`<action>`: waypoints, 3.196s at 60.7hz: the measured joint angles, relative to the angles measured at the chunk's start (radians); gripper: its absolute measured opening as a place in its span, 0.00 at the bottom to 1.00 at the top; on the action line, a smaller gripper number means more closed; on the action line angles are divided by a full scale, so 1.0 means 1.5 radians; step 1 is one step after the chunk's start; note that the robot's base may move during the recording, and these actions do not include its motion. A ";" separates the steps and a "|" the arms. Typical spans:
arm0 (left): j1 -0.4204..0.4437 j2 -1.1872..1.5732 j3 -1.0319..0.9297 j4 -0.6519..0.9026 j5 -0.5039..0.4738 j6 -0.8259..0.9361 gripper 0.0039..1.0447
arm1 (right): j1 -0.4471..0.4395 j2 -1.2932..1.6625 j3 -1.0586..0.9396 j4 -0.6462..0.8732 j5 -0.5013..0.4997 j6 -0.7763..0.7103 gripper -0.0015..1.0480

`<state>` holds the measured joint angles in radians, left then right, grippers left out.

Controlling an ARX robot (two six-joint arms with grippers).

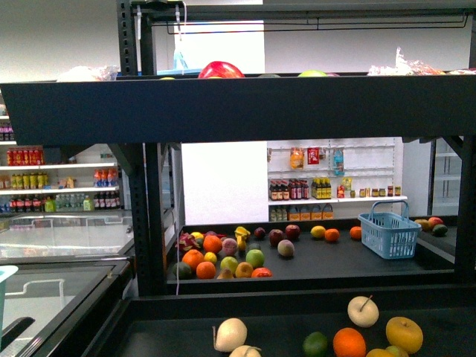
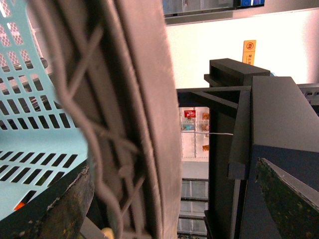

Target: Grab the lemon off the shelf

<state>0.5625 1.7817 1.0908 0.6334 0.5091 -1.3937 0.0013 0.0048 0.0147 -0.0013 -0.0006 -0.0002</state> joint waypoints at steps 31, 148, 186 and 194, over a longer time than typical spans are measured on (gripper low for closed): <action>-0.009 0.005 0.031 -0.086 -0.014 0.038 0.13 | 0.000 0.000 0.000 0.000 0.000 0.000 0.93; -0.585 -0.052 0.037 -0.115 0.082 0.270 0.08 | -0.055 0.370 0.090 0.030 0.084 0.017 0.93; -0.585 -0.051 0.037 -0.115 0.081 0.268 0.08 | 0.054 1.623 0.856 0.163 -0.022 -0.026 0.93; -0.585 -0.051 0.037 -0.115 0.082 0.268 0.08 | 0.080 1.697 0.963 0.144 -0.004 -0.027 0.93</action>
<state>-0.3157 1.7046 1.1461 0.4606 0.6315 -0.9924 0.1207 2.5496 1.4593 0.2153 -0.0071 -0.0414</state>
